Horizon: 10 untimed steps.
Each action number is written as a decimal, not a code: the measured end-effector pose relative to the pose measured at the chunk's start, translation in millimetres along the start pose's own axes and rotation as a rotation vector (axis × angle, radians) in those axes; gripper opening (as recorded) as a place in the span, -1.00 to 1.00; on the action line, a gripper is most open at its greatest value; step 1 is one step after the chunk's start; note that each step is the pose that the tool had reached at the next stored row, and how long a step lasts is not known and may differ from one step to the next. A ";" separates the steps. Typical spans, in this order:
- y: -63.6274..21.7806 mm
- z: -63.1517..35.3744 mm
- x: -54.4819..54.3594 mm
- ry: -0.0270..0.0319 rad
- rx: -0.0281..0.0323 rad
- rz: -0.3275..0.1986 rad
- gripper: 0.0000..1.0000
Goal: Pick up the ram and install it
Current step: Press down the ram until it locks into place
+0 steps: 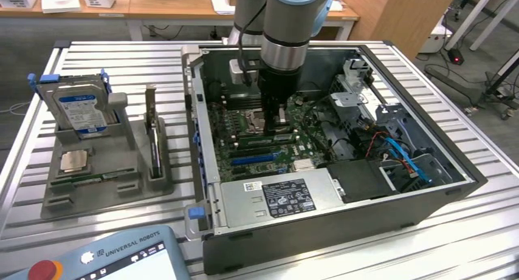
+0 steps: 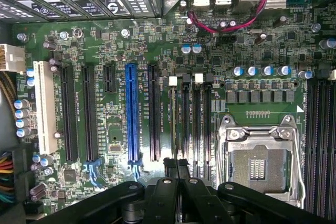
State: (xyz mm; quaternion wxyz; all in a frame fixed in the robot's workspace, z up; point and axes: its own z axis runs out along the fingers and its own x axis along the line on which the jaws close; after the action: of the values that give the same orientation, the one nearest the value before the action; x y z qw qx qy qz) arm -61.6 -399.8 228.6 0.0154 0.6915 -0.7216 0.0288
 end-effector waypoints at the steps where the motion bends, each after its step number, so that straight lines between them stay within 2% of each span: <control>1: 0.0 0.2 0.0 0.0000 0.0000 0.000 -0.80; 10: 0.1 3.2 -0.2 -0.0001 0.0001 0.000 -0.80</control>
State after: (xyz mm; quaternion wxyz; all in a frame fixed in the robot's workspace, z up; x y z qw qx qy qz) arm -61.6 -399.8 225.4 0.0154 0.6915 -0.7216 0.0288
